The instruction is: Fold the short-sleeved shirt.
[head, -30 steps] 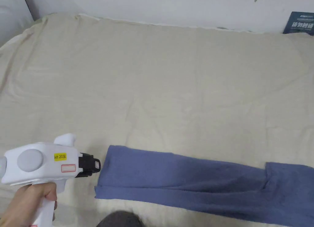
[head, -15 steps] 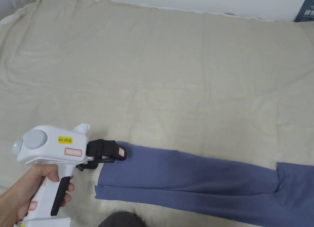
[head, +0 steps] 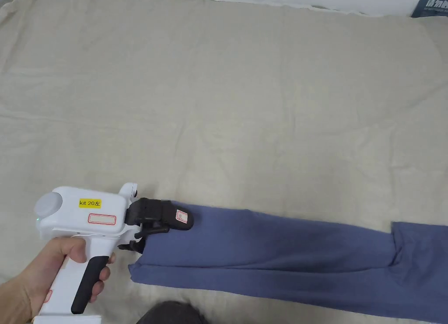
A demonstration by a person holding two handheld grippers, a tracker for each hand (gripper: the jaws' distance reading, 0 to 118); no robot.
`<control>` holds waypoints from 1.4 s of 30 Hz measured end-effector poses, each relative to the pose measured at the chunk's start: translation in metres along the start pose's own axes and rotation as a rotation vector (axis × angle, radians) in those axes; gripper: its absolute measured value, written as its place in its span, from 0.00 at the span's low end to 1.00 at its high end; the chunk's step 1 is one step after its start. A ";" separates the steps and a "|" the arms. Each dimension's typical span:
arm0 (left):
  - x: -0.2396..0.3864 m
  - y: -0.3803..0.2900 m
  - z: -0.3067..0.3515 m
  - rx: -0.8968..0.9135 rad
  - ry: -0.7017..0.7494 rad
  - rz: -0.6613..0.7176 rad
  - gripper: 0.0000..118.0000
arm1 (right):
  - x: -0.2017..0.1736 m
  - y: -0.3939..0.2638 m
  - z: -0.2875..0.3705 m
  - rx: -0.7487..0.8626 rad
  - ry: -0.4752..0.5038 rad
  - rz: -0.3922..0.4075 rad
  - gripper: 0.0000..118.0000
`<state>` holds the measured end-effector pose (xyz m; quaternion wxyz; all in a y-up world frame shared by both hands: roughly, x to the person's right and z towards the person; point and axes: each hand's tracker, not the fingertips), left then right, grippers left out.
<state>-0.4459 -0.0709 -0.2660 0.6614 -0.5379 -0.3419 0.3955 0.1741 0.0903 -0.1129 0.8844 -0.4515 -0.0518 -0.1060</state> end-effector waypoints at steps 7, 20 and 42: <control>0.000 0.008 0.015 0.089 0.171 0.010 0.04 | -0.004 0.000 0.006 0.020 0.034 -0.007 0.00; 0.075 -0.018 0.096 0.207 0.526 -0.001 0.04 | -0.012 0.010 0.041 0.202 0.065 0.002 0.00; 0.244 -0.064 -0.173 -0.042 1.046 -0.469 0.04 | -0.009 -0.042 0.065 0.343 0.058 0.012 0.00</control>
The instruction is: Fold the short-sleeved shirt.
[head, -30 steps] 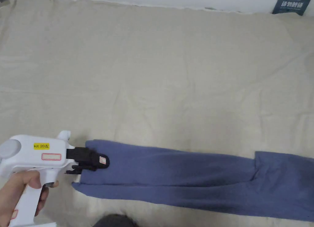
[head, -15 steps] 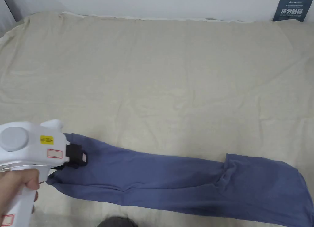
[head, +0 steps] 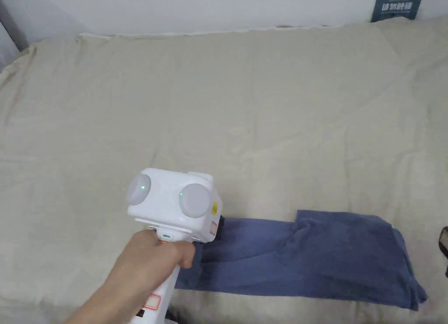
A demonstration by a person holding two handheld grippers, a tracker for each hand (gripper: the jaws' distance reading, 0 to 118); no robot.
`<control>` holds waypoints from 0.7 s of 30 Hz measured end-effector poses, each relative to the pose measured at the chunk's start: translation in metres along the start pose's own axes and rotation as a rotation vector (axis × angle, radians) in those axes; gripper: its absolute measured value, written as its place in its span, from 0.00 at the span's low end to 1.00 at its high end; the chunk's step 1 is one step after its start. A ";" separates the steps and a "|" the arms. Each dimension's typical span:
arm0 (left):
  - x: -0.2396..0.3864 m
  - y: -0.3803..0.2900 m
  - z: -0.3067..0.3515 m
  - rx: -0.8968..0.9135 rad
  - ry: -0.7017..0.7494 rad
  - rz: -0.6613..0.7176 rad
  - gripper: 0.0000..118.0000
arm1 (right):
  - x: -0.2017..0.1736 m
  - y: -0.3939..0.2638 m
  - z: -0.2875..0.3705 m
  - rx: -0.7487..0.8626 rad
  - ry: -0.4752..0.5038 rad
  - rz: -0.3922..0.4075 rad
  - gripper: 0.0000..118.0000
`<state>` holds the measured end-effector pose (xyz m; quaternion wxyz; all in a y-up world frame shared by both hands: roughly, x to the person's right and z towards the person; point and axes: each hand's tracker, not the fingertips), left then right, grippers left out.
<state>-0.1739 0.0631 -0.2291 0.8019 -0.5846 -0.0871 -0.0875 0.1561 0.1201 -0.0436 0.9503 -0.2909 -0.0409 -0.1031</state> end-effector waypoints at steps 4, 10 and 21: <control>0.061 0.012 -0.037 -0.013 0.045 -0.041 0.46 | 0.003 -0.007 -0.001 -0.025 0.063 -0.072 0.00; 0.109 0.009 -0.031 -0.010 -0.324 0.022 0.93 | 0.004 -0.008 -0.003 -0.058 0.053 -0.089 0.00; -0.050 -0.025 -0.007 0.060 0.444 0.065 0.00 | -0.004 -0.020 -0.020 -0.116 0.108 -0.144 0.00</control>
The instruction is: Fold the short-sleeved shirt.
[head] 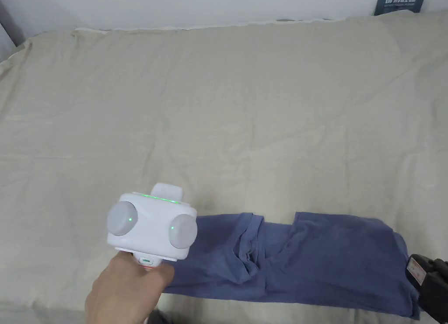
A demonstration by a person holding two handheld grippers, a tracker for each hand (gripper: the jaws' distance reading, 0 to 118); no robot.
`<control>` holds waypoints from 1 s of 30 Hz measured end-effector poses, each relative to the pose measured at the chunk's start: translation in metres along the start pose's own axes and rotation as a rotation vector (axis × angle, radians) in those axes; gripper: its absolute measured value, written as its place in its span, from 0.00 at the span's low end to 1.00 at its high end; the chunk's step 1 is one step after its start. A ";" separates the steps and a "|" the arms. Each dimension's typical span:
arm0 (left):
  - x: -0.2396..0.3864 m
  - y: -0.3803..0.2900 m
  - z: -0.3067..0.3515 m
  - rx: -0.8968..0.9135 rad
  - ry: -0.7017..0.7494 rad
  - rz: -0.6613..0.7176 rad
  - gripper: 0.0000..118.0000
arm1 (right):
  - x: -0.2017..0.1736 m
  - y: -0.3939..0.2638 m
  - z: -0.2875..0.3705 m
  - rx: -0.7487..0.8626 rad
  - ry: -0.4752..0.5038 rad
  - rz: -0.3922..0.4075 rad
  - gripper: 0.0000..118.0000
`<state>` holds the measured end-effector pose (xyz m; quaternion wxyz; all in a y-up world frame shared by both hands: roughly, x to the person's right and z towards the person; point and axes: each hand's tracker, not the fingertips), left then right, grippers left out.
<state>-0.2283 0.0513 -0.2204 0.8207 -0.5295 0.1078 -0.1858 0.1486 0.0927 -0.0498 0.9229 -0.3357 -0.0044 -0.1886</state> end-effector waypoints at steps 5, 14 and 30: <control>0.088 -0.001 -0.042 -0.058 0.066 -0.092 0.00 | 0.002 -0.005 0.001 -0.024 0.016 -0.017 0.00; 0.259 -0.016 0.070 0.215 -0.239 -0.432 0.00 | 0.025 -0.006 0.028 -0.020 -0.069 -0.046 0.00; -0.090 -0.015 -0.070 -0.115 -0.789 0.340 0.00 | -0.038 -0.001 -0.009 -0.047 0.012 -0.001 0.00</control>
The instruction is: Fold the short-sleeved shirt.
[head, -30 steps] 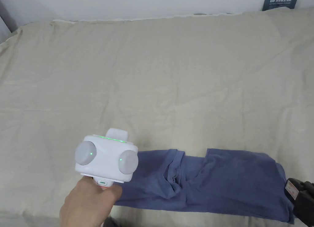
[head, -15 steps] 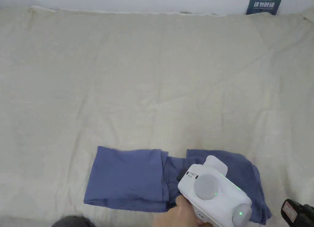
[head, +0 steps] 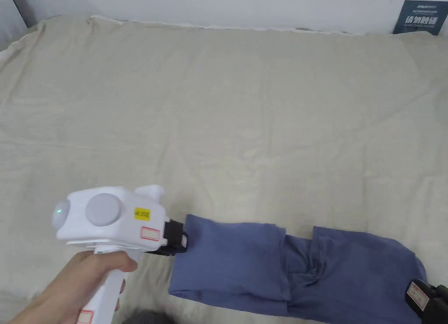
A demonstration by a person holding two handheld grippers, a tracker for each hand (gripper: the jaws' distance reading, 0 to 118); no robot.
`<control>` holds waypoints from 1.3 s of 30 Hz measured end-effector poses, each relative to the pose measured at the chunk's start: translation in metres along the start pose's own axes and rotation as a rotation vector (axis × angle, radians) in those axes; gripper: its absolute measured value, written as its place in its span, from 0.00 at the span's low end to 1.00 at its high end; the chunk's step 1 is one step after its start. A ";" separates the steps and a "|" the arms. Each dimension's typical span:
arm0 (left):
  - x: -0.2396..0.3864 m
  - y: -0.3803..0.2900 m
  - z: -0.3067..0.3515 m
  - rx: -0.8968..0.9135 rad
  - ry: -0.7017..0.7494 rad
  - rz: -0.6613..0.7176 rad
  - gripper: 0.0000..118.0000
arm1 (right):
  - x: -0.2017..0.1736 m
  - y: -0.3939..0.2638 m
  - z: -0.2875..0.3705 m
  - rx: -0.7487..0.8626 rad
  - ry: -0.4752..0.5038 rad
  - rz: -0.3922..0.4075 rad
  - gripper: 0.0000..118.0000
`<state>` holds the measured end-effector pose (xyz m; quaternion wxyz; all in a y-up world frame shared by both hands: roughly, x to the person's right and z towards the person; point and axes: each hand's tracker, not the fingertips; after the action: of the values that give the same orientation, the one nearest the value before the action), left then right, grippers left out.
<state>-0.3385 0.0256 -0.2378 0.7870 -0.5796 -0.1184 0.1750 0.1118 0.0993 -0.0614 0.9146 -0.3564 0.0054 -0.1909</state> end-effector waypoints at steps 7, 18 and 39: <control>-0.050 -0.007 -0.025 -0.011 -0.293 0.105 0.86 | -0.015 0.004 -0.012 -0.032 -0.032 0.041 0.00; -0.028 -0.022 -0.046 -0.150 -0.762 0.328 0.98 | -0.019 0.003 -0.014 -0.054 -0.059 0.041 0.00; -0.089 -0.013 0.026 -0.012 -0.317 0.244 0.05 | -0.018 0.006 0.006 -0.007 -0.028 0.036 0.00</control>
<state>-0.4274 0.0082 -0.2158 0.7278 -0.5596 -0.1708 0.3577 0.0977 0.1141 -0.0628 0.9166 -0.3622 -0.0002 -0.1692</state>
